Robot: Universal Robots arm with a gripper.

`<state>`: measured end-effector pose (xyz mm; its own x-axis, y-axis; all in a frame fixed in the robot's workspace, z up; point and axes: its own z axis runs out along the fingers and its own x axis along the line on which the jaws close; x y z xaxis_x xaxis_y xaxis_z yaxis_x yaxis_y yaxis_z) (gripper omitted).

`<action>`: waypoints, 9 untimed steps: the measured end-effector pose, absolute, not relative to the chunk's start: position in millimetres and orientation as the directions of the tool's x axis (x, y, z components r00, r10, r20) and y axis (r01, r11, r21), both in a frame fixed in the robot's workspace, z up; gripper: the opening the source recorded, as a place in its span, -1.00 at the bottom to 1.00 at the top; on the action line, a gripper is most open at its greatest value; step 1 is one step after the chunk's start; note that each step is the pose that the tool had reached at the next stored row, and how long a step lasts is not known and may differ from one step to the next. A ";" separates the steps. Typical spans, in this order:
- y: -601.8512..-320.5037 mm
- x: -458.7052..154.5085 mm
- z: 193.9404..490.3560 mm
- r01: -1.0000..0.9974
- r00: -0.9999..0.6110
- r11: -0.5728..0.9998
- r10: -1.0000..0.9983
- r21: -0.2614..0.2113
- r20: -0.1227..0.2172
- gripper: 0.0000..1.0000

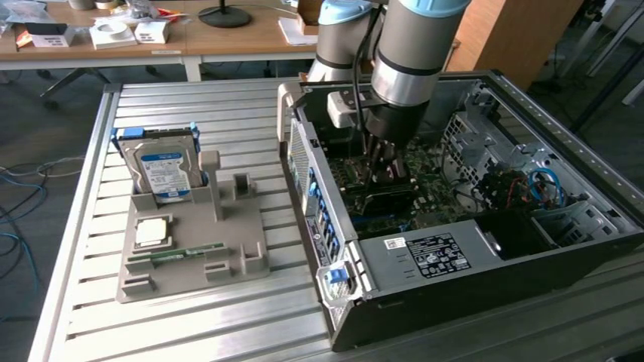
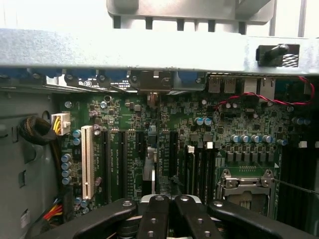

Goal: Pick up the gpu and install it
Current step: 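Press down on the gpu until it lock into place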

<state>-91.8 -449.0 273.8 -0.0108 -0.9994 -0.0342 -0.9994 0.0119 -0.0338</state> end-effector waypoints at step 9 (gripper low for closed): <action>-449.0 -91.7 280.6 -0.999 -0.011 0.012 -0.999 -0.034 -0.035 -0.79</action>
